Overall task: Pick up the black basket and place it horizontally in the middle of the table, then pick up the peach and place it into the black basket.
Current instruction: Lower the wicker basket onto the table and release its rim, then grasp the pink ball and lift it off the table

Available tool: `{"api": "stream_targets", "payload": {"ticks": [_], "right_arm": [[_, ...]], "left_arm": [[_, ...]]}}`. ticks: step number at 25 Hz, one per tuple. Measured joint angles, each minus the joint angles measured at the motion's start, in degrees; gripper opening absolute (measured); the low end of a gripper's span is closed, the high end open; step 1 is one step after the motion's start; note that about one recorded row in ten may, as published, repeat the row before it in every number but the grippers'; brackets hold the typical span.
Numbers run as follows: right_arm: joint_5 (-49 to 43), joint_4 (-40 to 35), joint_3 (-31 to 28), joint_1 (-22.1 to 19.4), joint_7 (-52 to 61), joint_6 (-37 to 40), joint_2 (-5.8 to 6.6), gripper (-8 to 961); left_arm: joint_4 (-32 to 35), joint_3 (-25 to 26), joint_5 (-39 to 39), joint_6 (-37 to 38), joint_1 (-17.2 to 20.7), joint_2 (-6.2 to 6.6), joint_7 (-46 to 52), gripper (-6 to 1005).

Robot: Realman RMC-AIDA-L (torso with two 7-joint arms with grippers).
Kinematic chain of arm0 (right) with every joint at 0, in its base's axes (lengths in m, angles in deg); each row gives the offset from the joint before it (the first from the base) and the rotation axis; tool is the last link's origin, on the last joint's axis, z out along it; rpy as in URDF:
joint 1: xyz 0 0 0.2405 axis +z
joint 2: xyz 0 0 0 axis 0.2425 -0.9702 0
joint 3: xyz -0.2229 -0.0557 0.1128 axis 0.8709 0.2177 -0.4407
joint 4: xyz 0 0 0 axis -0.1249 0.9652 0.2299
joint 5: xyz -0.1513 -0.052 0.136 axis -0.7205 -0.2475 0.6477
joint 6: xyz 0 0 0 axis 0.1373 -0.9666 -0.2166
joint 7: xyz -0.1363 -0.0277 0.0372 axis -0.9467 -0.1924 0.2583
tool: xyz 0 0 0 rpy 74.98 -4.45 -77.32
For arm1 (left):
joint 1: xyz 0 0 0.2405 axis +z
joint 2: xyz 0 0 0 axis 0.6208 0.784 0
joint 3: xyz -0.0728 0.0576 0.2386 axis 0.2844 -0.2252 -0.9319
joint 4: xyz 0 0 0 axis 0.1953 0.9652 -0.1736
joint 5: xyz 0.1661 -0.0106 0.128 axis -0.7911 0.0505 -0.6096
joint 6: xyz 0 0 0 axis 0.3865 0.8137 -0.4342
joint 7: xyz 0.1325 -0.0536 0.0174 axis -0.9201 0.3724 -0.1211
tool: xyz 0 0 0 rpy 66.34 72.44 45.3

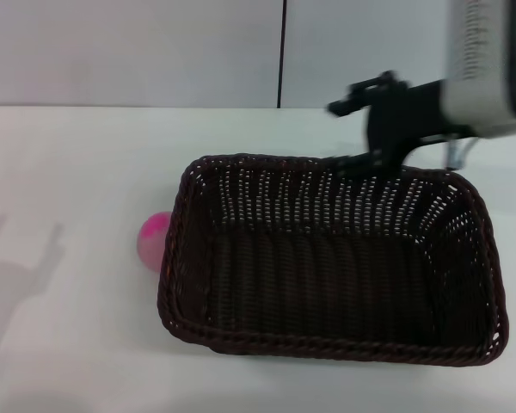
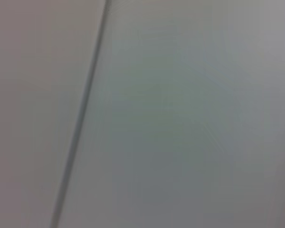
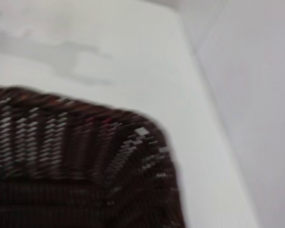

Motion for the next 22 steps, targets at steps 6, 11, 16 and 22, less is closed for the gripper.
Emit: {"api": "stream_targets", "payload": {"ticks": [6,11,16,22], "right_arm": [[7.4,-10.0,-6.8,-10.2,4.3,1.1,-0.71,688],[29.9,-5.6,-12.9,-18.3,3.2,3.3,-0.61,688],[50.9,5.0,-12.9,-24.8,-5.2,5.2,-0.31,687],[67.9,21.3,-13.4,-28.4,-16.9,14.8,-0.12,687]], "left_arm": [[18.1,-12.5,-0.1,1.6,-0.3,0.15,14.5,806],[32.4,-19.9,-6.3,-1.8,-0.5,0.36,25.9,805],[34.9,-20.1,-10.3,-2.9,-1.4,0.35,26.8,805],[37.1,-20.1,-21.4,-6.5,-5.7,0.34,29.4,803]]}}
